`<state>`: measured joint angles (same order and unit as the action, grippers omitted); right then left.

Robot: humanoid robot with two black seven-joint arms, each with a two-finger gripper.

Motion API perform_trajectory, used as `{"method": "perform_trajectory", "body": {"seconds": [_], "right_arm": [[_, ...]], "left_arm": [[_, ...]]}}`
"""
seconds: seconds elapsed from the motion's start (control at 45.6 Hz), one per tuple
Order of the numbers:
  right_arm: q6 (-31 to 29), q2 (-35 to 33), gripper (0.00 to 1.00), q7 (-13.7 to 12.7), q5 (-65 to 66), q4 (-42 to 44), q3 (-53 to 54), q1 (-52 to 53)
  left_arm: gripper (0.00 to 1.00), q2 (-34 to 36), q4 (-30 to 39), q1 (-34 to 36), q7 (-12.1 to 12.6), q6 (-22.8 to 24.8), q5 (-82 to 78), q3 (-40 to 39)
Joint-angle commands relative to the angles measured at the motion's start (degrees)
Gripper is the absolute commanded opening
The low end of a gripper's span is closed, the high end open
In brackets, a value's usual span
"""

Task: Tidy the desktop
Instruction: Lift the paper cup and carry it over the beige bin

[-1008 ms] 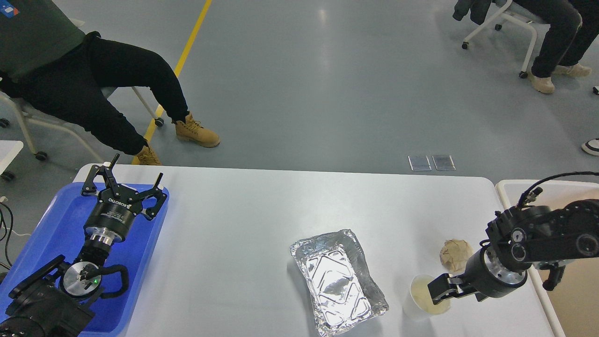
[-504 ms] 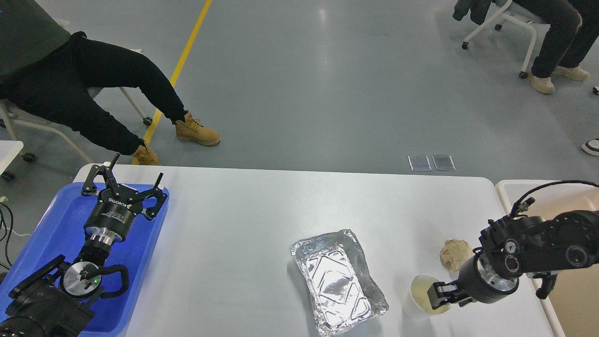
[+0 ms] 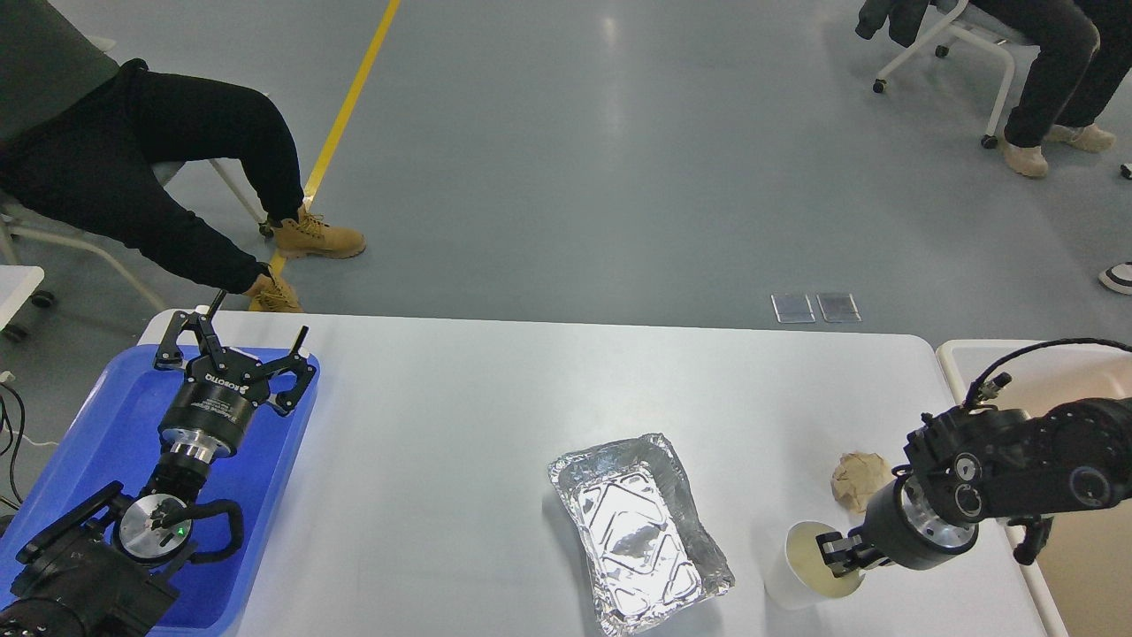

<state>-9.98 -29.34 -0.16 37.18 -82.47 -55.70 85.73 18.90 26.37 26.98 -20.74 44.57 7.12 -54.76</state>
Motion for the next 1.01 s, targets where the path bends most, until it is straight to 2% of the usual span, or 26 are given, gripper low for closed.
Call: {"method": "perform_trajectory", "body": {"seconds": [0.0,0.088,0.241,0.351,0.482,0.592,0.767,0.986], "right_arm": [[-0.30,-1.34,0.00,1.04,-0.61,-0.94,-0.37,2.16],[-1.18,-3.18,0.00,1.21,-0.61,-1.81,-0.99,4.44],[-8.20,-7.74,0.00,2.97,-1.58,-4.89,-1.87,12.69],[-15.66,-12.23,0.00,3.06,-2.37,-6.03,-1.96,20.25],[-28.41,-16.98,0.00,2.88,-2.99,-6.03,-2.04,31.06],[-34.39,-18.74,0.00,2.79,-3.16,-6.03,-3.79,40.64],[-35.02,-18.92,0.00,2.97,-3.34,-6.03,-8.37,54.35],[-35.02,-19.44,0.00,2.97,-4.39,-5.68,-11.88,57.88]], "left_arm": [[0.99,0.00,0.00,0.00,0.00,-0.01,0.00,0.00],[0.99,0.00,0.00,0.00,0.00,-0.01,0.00,0.00],[0.99,0.00,0.00,0.00,0.09,0.08,0.00,0.00],[0.99,0.00,0.00,0.00,0.09,0.08,0.00,0.00],[0.99,0.00,0.00,0.00,0.09,0.08,0.00,0.00],[0.99,0.00,0.00,0.00,0.09,0.08,0.00,0.00],[0.99,0.00,0.00,-0.09,0.09,0.08,0.00,0.00],[0.99,0.00,0.00,0.00,0.09,0.08,0.00,0.00]]}}
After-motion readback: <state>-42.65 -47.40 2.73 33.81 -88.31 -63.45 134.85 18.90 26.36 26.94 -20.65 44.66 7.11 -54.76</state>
